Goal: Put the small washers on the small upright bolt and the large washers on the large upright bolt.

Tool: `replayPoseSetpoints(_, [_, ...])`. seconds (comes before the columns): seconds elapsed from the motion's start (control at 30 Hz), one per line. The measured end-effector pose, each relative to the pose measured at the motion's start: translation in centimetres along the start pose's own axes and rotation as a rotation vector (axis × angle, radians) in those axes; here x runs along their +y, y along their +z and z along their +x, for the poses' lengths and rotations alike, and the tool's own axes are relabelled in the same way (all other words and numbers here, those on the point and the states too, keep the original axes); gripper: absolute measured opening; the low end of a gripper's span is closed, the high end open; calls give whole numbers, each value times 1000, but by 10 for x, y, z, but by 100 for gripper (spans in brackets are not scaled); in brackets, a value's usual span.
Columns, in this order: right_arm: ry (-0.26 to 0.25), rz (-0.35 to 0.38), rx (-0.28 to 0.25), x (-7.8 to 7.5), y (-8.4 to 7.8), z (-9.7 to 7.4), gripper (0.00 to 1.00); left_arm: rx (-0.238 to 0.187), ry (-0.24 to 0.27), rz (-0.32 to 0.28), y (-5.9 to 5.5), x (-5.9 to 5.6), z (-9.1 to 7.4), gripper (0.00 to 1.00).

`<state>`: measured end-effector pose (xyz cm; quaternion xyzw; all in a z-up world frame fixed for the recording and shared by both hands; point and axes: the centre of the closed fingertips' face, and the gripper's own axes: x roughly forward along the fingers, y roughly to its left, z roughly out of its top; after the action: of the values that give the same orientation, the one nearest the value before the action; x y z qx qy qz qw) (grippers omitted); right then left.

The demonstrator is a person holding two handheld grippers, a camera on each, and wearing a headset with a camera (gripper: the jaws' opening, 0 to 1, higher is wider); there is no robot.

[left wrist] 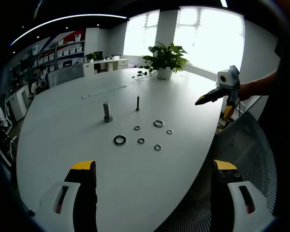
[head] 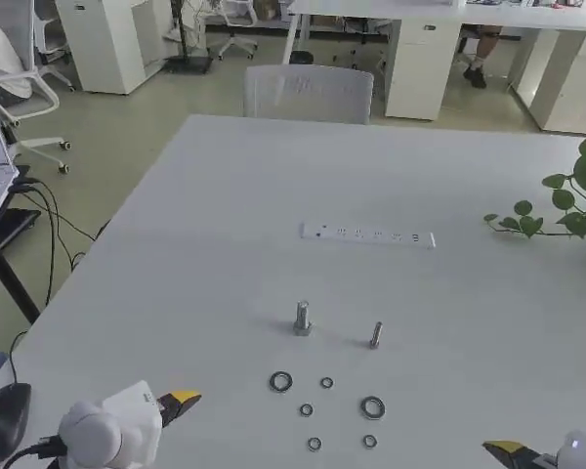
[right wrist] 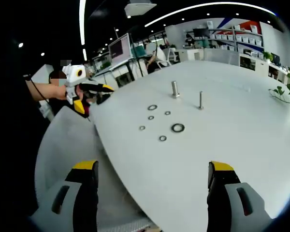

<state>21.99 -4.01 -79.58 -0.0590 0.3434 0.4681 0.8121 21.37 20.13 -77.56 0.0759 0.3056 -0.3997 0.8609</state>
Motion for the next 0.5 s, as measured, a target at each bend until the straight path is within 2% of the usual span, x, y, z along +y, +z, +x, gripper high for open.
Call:
replayPoseSetpoints(0.17, [-6,17,-32,-1,11,0,95,4,3,-7,-3,4,0,94])
replayPoseSetpoints(0.3, [5,-12,-4,2,8,4,95,2,1,-8,-2,4,0,94])
replayPoseSetpoints(0.5, [8,-17,3,0,8,5,94,12,0,3,-3,2,1,95])
